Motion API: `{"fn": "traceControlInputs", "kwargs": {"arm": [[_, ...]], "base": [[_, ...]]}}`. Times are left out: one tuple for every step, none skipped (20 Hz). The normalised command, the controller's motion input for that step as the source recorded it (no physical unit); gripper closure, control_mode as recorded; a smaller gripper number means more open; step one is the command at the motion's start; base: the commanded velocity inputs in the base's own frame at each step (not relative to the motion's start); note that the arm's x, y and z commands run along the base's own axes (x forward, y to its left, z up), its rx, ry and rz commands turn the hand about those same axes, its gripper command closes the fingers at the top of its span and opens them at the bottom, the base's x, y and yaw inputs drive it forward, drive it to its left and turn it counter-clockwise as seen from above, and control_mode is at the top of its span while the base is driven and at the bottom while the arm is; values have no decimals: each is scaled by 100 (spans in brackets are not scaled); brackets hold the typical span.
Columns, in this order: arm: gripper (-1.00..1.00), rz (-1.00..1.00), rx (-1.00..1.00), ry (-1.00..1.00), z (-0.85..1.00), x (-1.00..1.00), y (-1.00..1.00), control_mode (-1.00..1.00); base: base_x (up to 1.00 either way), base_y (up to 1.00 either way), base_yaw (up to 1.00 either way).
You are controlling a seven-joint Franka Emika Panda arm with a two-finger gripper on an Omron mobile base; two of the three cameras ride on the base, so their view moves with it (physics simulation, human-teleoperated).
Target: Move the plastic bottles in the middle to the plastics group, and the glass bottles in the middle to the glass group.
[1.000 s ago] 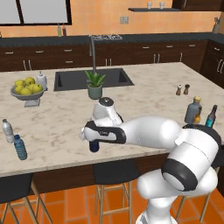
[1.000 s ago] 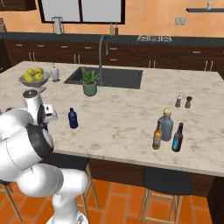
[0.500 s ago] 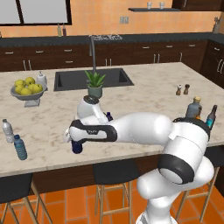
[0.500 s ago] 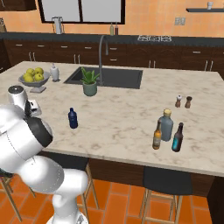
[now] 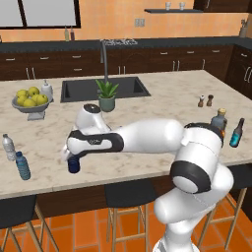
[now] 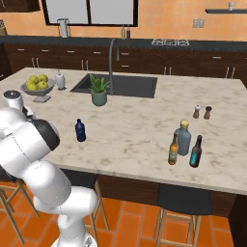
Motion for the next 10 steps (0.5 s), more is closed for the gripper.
{"fn": "traceControlInputs", "kwargs": {"arm": [[100,13,9,-5,0,0,36,-100],[100,13,10,-5,0,1,35,-100],[100,12,9,-5,0,0,34,-100],[100,12,7,-5,0,0,38,-100],[100,11,5,-5,0,0,41,-100],[100,11,5,-4,0,0,43,-100],[100,11,5,-4,0,0,41,-100],[100,10,3,-3,0,0,41,-100],[100,10,3,-3,0,3,41,-100],[100,9,4,-4,0,12,46,-100]], "base": [[0,0,0],[0,0,0],[0,0,0],[0,0,0],[0,0,0],[0,0,0],[0,0,0],[0,0,0],[0,0,0],[0,0,0]]}}
